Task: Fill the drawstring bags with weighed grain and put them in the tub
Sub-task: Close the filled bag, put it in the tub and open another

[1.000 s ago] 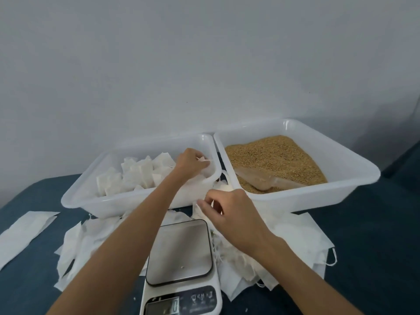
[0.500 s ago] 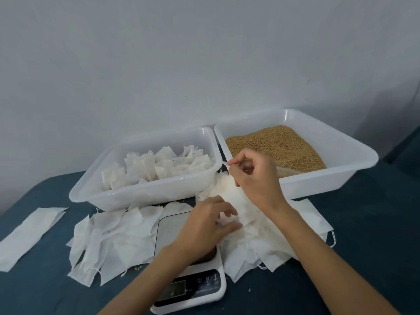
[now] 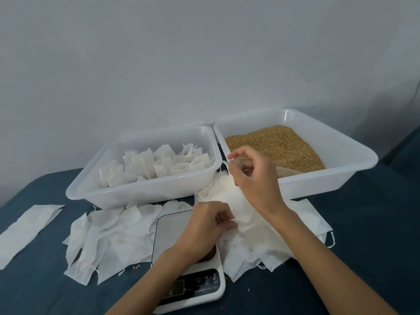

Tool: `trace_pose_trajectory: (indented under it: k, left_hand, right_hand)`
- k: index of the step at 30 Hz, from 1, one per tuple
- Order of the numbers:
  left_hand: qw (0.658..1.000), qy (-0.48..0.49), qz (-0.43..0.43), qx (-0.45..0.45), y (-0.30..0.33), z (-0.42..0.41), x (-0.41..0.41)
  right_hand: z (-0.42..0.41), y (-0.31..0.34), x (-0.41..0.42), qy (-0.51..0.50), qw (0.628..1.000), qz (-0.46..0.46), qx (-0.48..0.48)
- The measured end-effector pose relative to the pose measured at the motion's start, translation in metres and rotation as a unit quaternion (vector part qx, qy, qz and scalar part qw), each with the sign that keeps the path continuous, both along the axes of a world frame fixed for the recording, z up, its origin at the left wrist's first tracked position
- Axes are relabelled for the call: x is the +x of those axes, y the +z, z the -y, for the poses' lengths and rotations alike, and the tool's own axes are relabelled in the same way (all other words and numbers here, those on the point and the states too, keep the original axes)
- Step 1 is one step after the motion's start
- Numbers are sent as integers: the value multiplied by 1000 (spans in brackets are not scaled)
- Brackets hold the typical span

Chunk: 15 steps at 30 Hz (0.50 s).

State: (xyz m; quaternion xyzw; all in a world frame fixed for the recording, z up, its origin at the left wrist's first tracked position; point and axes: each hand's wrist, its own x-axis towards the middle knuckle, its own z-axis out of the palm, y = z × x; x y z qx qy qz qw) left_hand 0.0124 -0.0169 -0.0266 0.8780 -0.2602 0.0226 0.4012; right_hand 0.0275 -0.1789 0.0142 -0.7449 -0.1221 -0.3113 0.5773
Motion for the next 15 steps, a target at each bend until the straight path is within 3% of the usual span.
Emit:
trace_pose_trajectory:
  k: [7,11,12,15]
  left_hand:
    - [981,-52,-123,-140,4,2,1]
    - [926,11,-214,-311,0,-14,3]
    - [913,43,-221,-342,-2,-21,4]
    - [916,110,-156,-354,-6,-39,9]
  right_hand:
    - [-1,1,-1,-7,999,32,25]
    - [-4,0,-3,-40,996,79,14]
    - [-7,0,-4,-40,995,86,7]
    - [-18,-7,-6,-13,995,93,-24]
